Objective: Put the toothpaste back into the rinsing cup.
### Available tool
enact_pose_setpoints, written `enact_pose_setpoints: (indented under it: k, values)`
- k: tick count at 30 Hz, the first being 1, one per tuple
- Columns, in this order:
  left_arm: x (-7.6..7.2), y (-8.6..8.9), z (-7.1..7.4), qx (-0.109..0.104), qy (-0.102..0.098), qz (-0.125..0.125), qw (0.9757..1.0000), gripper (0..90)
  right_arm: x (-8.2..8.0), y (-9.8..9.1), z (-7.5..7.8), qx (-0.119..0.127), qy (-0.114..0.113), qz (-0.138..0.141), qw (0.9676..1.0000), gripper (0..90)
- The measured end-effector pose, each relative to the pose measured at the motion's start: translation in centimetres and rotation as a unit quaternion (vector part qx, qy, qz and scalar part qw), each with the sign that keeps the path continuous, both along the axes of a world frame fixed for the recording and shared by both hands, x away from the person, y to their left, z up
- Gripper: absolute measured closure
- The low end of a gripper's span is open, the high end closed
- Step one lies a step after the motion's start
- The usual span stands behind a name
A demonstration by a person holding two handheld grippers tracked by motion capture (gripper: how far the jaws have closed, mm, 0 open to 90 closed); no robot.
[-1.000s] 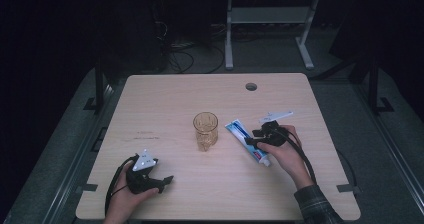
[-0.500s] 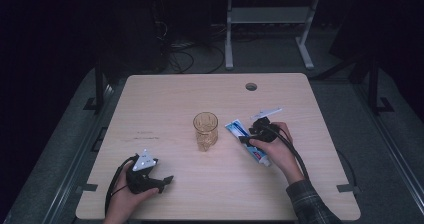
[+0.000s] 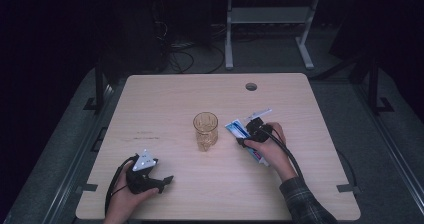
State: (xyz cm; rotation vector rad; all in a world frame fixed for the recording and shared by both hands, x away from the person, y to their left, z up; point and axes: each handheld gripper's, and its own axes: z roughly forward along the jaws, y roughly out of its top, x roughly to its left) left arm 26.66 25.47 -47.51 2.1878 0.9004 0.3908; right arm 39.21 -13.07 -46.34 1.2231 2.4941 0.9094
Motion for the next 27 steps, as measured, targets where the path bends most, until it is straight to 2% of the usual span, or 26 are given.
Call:
enact_pose_setpoints:
  k: [5, 7, 12, 24, 27]
  values:
    - [0.0, 0.0, 0.0, 0.0, 0.0, 0.0, 1.0, 14.2, -0.07, 0.11, -0.02, -0.006, -0.005, 0.001, 1.0, 40.4]
    - [0.0, 0.01, 0.0, 0.0, 0.0, 0.0, 1.0, 14.1, -0.21, 0.35, -0.07, -0.019, -0.014, 0.005, 0.9997, 40.2]
    - [0.0, 0.01, 0.0, 0.0, 0.0, 0.0, 1.0, 14.2, -0.3, 0.34, -0.11, -0.018, -0.017, 0.003, 0.9997, 41.0]
    - [0.0, 0.0, 0.0, 0.0, 0.0, 0.0, 1.0, 14.2, -0.76, 0.68, 0.23, -0.028, -0.017, -0.007, 0.9995, 58.3]
    - [0.0, 0.0, 0.0, 0.0, 0.0, 0.0, 1.0, 14.2, -0.87, 0.6, 0.51, -0.024, -0.019, -0.009, 0.9995, 66.8]
